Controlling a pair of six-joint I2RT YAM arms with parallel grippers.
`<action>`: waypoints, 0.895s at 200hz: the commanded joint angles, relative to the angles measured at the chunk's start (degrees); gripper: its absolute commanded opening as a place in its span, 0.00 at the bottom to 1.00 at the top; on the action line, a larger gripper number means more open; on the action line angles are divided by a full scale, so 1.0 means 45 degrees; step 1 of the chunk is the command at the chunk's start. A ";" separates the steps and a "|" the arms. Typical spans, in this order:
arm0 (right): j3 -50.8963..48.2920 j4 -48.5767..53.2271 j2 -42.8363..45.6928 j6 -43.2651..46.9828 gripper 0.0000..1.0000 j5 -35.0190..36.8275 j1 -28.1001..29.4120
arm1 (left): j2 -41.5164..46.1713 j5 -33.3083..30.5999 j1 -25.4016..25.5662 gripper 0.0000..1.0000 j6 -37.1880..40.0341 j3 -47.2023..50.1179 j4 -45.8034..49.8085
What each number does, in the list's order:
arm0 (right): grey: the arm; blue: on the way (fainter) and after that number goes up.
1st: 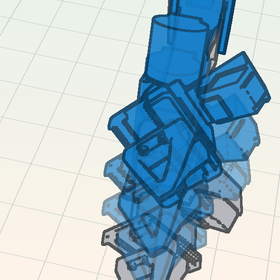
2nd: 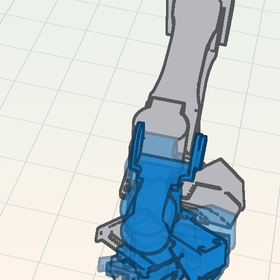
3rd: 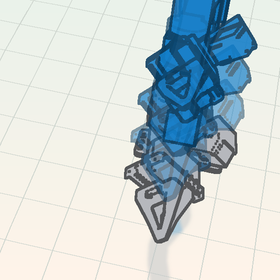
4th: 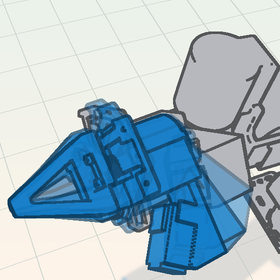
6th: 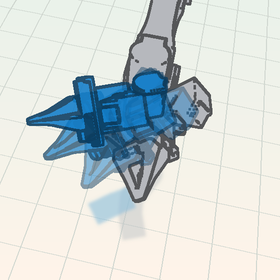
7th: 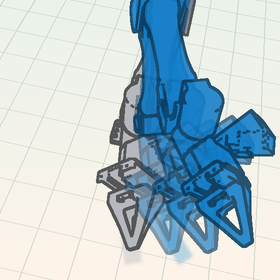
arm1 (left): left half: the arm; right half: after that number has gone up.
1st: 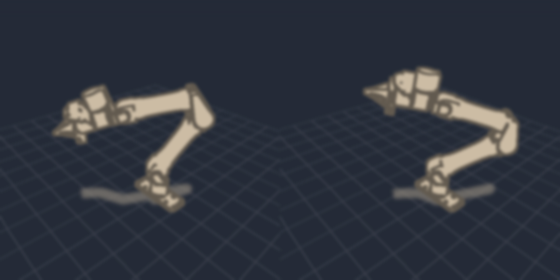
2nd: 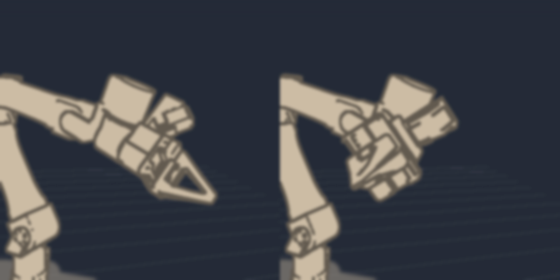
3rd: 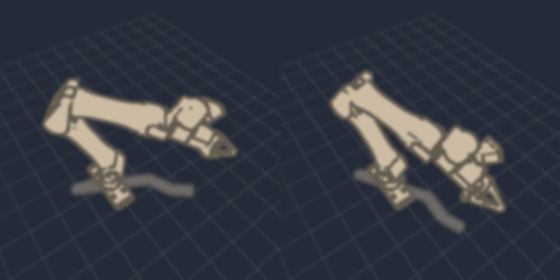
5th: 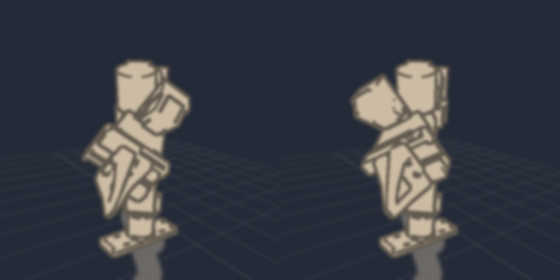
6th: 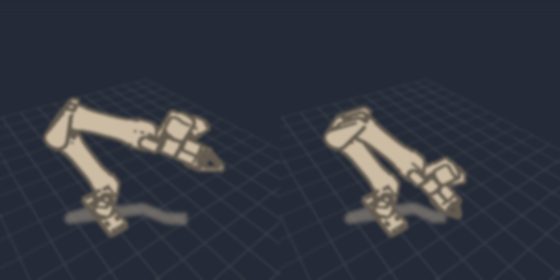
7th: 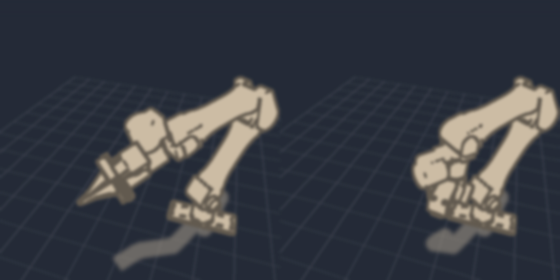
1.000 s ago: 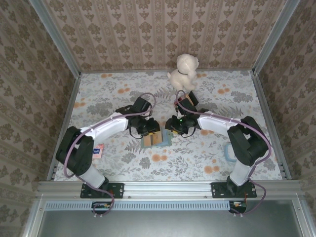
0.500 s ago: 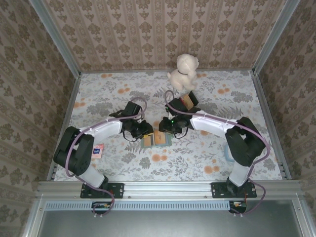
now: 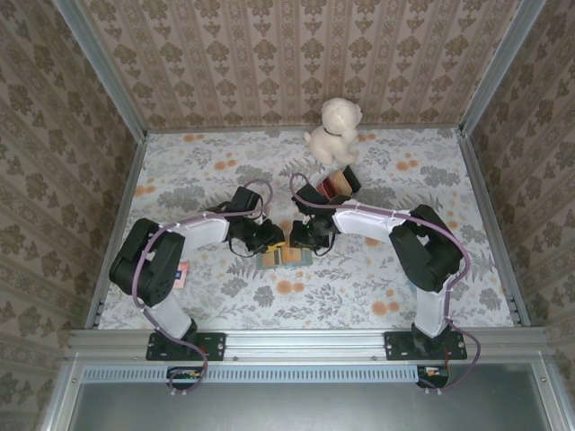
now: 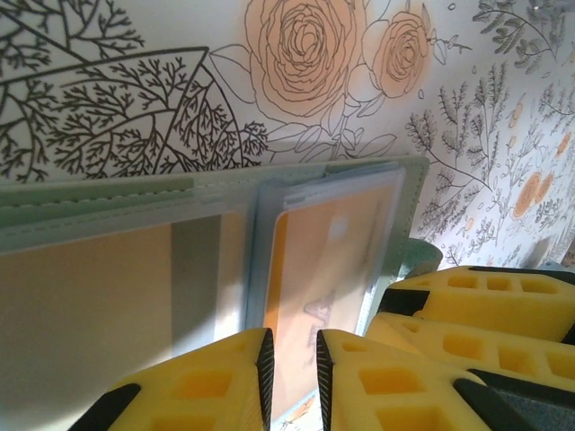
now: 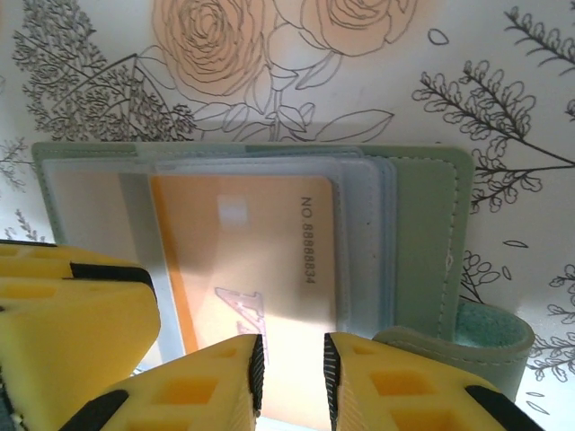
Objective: Take the credit cards out of the card holder
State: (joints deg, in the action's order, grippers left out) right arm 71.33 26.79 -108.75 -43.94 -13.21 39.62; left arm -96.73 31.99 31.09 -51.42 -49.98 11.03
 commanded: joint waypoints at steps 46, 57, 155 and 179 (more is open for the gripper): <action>0.0358 0.0513 -0.0711 0.0234 0.29 0.0160 0.0044 | -0.0512 0.0393 0.0122 0.21 0.0032 0.0163 -0.0302; 0.0318 0.0411 -0.0783 0.0236 0.29 -0.0020 0.0044 | -0.0547 0.0458 0.0122 0.20 0.0058 0.0175 -0.0336; 0.0379 0.0540 -0.1117 0.0317 0.26 -0.0171 0.0044 | -0.0299 -0.0131 0.0093 0.19 0.0541 0.0126 0.0534; 0.0379 0.0649 -0.1164 0.0351 0.24 -0.0016 0.0044 | -0.0013 -0.0392 0.0102 0.18 0.0660 0.0132 0.0714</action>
State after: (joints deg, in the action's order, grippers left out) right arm 72.60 27.53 -111.50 -43.38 -13.78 39.55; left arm -98.52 31.35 31.20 -50.37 -49.74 11.77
